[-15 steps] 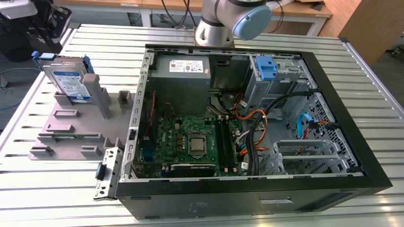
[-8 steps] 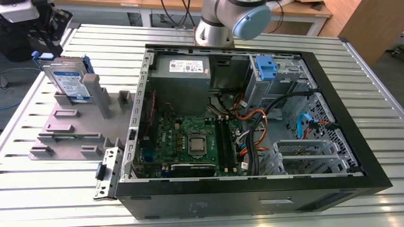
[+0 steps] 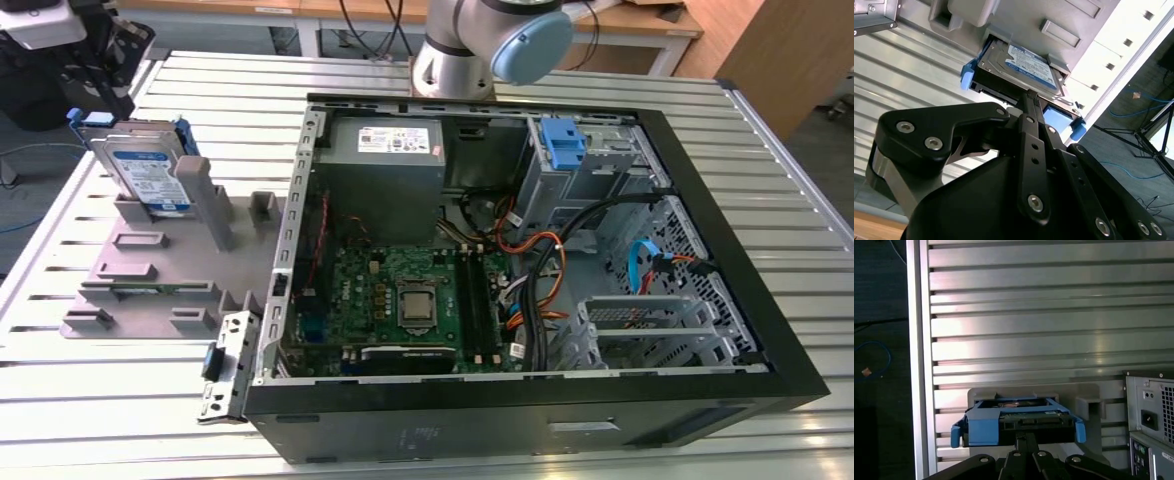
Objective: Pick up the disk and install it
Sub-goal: 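Reach for the disk, then pick up the disk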
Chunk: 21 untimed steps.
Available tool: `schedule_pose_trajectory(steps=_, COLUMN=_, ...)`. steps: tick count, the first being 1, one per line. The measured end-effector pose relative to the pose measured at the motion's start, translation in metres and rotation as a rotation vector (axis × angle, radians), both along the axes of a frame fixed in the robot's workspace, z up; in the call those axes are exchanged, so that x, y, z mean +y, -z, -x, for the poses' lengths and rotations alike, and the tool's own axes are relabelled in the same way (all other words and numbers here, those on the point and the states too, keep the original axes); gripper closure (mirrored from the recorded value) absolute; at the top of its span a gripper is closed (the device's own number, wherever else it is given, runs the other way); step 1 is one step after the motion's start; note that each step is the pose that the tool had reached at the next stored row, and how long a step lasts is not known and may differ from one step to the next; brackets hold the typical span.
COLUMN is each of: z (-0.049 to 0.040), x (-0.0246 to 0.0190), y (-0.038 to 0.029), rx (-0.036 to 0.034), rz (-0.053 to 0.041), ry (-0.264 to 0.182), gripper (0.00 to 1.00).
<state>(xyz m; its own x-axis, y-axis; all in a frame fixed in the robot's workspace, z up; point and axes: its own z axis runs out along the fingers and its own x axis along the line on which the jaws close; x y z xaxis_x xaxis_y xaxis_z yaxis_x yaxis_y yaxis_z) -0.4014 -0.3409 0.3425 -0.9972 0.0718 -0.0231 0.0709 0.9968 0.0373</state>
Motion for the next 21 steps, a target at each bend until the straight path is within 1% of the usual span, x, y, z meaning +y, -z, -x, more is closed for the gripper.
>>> schedule_pose_trajectory(steps=7, z=0.0013, x=0.0000, y=0.0021, rx=0.0001, rz=0.0001, ry=0.000, gripper=0.89)
schedule_pose_trajectory(steps=11, z=0.0013, x=0.0000, y=0.0022, rx=0.0001, rz=0.0001, ry=0.000, gripper=0.89)
schedule_pose_trajectory(steps=13, z=0.0013, x=0.0000, y=0.0052, rx=0.0001, rz=0.0000, ry=0.000, gripper=0.89)
schedule_pose_trajectory(steps=17, z=0.0013, x=0.0001, y=0.0060, rx=-0.0003, rz=-0.0001, ry=0.000, gripper=0.89)
schedule_pose_trajectory(steps=21, z=0.0013, x=0.0001, y=0.0073, rx=0.0002, rz=0.0031, ry=0.000, gripper=0.89)
